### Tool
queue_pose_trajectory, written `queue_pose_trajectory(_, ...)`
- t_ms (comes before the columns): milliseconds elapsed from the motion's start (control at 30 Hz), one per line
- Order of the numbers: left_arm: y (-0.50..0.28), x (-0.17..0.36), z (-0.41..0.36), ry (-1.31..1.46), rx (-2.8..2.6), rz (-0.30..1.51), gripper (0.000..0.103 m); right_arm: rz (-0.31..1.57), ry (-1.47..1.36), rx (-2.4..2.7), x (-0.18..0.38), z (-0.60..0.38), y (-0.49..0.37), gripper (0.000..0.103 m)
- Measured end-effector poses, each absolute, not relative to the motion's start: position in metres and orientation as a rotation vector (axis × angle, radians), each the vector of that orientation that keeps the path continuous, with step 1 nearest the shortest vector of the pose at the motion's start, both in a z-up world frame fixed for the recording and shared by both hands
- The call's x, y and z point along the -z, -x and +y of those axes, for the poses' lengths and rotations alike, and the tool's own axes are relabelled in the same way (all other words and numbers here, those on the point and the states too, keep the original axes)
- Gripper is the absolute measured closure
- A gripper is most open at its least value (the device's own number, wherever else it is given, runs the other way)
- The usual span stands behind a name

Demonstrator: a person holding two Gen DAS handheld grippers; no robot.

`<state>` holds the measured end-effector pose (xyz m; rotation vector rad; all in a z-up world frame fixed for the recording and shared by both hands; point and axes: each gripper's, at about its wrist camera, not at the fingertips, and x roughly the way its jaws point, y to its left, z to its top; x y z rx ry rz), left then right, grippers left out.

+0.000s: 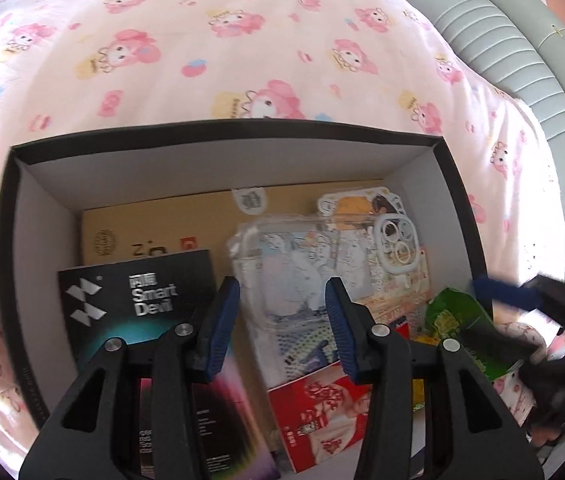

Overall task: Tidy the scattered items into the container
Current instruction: 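Lower the phone case into the box beside the Smart Devil box and open both tools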

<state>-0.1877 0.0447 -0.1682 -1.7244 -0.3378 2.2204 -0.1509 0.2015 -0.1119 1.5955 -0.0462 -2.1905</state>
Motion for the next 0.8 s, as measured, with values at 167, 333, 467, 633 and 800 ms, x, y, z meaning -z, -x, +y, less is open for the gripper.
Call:
queue_pose_trajectory(167,0.188,0.177,0.042,1.735,-2.080,-0.459,0.058,-0.019,-1.729,2.094,0.144,0.188,0.160,0.061)
queue_pose_trajectory(333,0.185,0.170,0.032,1.733,-2.146,-0.449,0.058,-0.033,-1.795,2.069,0.158,0.186,0.175,0.061)
queue_pose_trajectory(467,0.184,0.173,0.020,1.761,-2.137,-0.495,0.058,-0.057,-1.826,2.033,0.164,0.186,0.177,0.061)
queue_pose_trajectory(633,0.193,0.181,0.021,1.770,-2.098,-0.529,0.059,-0.050,-1.821,2.041,0.165,0.188,0.178,0.061)
queue_pose_trajectory(800,0.197,0.177,0.021,1.721,-2.098,-0.564,0.058,-0.131,-1.779,2.113,0.157,0.195,0.188,0.061)
